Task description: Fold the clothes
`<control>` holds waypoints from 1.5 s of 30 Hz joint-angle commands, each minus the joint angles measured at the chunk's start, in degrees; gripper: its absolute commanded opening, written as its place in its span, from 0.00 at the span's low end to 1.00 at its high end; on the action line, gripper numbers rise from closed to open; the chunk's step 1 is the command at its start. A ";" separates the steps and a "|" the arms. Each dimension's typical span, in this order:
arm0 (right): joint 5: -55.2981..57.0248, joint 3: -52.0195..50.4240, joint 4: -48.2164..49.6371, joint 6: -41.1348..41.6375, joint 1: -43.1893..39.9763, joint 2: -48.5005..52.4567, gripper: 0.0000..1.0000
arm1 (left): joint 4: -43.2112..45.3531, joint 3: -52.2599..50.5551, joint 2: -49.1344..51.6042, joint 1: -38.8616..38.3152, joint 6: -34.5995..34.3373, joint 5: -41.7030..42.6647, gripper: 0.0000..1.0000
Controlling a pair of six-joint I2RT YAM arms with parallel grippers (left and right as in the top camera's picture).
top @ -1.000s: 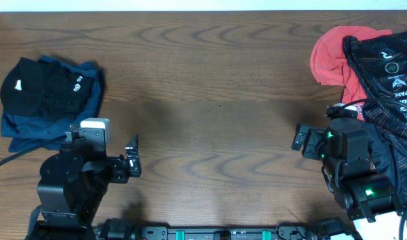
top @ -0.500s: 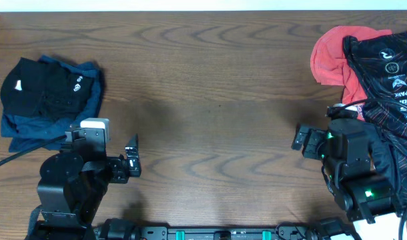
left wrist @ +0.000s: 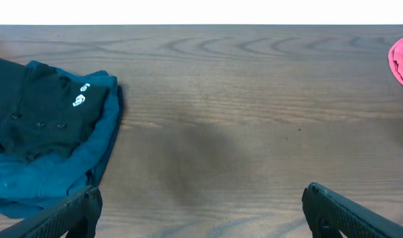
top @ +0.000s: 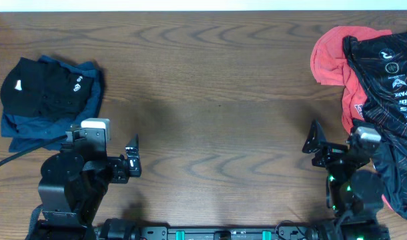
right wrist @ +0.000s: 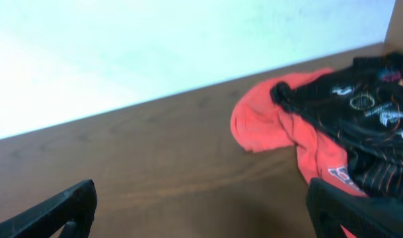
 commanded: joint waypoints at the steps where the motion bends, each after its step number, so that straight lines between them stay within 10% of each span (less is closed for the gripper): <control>1: -0.85 -5.01 5.60 -3.23 -1.14 -4.28 0.99 | 0.09 -0.15 -0.07 0.02 0.15 -0.46 0.98; 10: -1.11 -16.85 19.43 -5.11 -3.19 -14.93 0.99 | 0.09 -0.15 -0.07 0.02 0.15 -0.46 0.98; 45: -8.83 -17.49 6.86 -13.20 -3.50 -15.56 0.99 | 0.09 -0.15 -0.07 0.02 0.15 -0.48 0.98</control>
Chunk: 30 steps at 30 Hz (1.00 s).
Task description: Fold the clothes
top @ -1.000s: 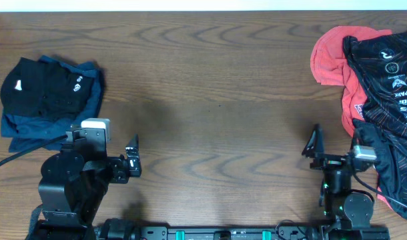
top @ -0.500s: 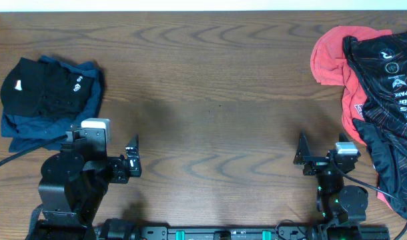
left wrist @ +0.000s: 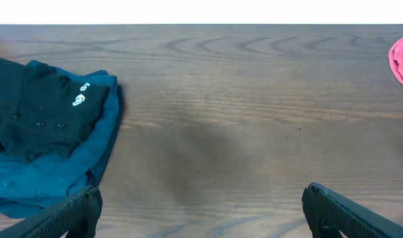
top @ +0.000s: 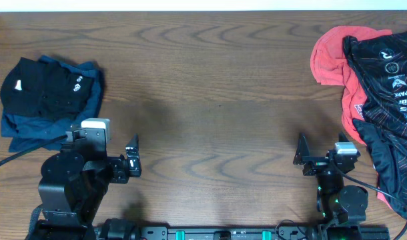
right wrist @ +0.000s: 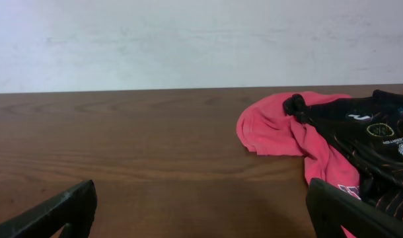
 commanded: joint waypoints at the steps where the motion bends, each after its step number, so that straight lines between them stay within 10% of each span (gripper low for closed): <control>1: -0.44 -0.07 -0.28 -0.74 -0.50 -0.35 0.99 | 0.11 -0.11 -0.07 0.02 0.15 -0.48 0.98; 15: -0.44 -0.07 -0.28 -0.74 -0.52 -0.35 0.99 | -0.50 -3.74 -4.11 2.32 0.39 -3.50 0.98; 30: -0.44 -0.07 -0.28 -0.74 -0.50 -0.35 0.99 | 19.12 -39.17 -30.18 5.29 0.59 -4.81 0.98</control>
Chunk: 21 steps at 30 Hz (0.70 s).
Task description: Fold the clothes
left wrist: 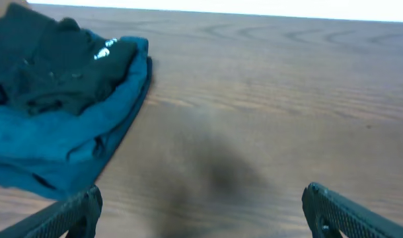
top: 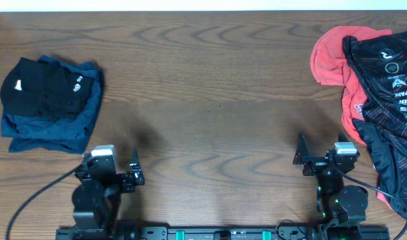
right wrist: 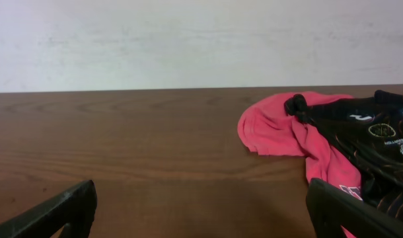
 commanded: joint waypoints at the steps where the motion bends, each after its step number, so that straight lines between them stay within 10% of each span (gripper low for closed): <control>1: -0.31 -0.07 -0.26 -0.72 -0.52 -0.35 0.99 | 3.72 -5.07 -4.59 0.31 0.52 -1.18 0.98; 13: -0.28 -0.07 -0.26 -0.72 -0.55 -0.35 0.99 | 29.51 -21.07 -6.51 0.31 0.17 -2.71 0.98; 21: -0.31 -0.07 -0.26 -0.72 -0.55 -0.35 0.99 | 29.97 -21.29 -6.51 0.35 0.24 -2.27 0.98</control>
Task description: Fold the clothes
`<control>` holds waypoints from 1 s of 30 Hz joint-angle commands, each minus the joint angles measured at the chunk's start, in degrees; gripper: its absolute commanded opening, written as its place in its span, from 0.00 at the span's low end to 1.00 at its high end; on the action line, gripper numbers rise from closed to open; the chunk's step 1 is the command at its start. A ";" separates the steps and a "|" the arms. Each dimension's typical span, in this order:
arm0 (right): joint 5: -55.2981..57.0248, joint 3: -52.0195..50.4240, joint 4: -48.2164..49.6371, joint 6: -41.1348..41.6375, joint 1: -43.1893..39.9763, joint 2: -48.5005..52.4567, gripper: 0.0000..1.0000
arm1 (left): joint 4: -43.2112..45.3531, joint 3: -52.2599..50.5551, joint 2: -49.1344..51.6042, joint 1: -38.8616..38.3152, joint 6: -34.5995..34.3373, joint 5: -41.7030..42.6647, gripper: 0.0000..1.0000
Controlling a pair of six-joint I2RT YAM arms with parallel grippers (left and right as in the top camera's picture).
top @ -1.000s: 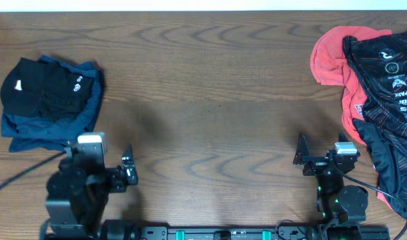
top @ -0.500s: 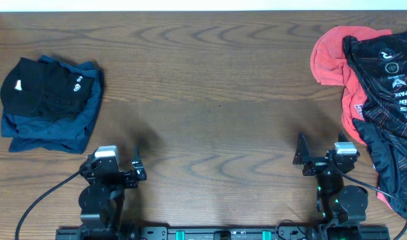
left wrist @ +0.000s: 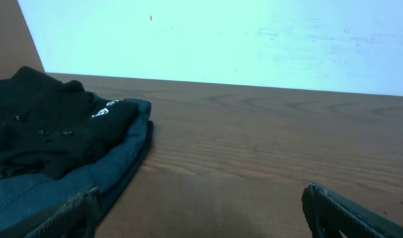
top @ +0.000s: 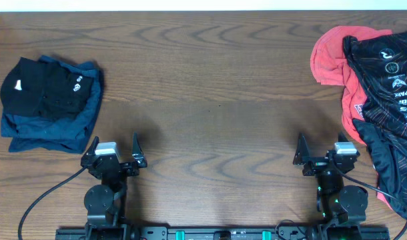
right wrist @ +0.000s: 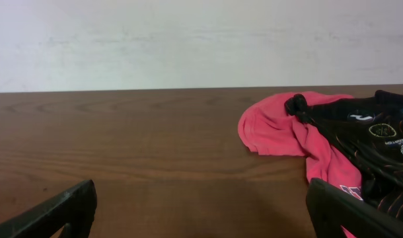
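Observation:
A folded stack, a black garment [top: 40, 87] on a dark blue one [top: 53, 130], lies at the table's left; it also shows in the left wrist view [left wrist: 53, 135]. An unfolded heap of a red garment [top: 330, 57] and a black printed jersey [top: 390, 80] lies at the right edge, and the right wrist view shows the same red garment [right wrist: 274, 129] and jersey [right wrist: 370, 142]. My left gripper [top: 113, 157] sits low at the front left, open and empty. My right gripper [top: 320, 155] sits at the front right, open and empty.
The brown wooden table [top: 210, 100] stretches between the two piles. A pale wall [right wrist: 188, 39] stands behind its far edge. A black cable [top: 47, 193] trails from the left arm's base at the front edge.
The left arm has drawn slightly right and its camera has tilted level, now showing the wall beyond the folded stack. The right arm has not moved.
At first both arms stood out over the table, open, the right one beside the heap. Then the right arm was drawn back to the front edge. After that the left arm was drawn back too, and now both rest low at the front.

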 commanded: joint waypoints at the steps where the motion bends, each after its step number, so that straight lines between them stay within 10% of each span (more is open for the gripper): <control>1: -0.24 -0.07 -0.22 -0.72 -0.50 -0.33 0.99 | -0.74 -1.95 -0.50 0.31 0.09 -0.39 0.98; 30: -0.24 -0.07 -0.22 -0.72 -0.52 -0.33 0.99 | -0.81 -1.95 -0.37 0.31 1.44 0.02 0.98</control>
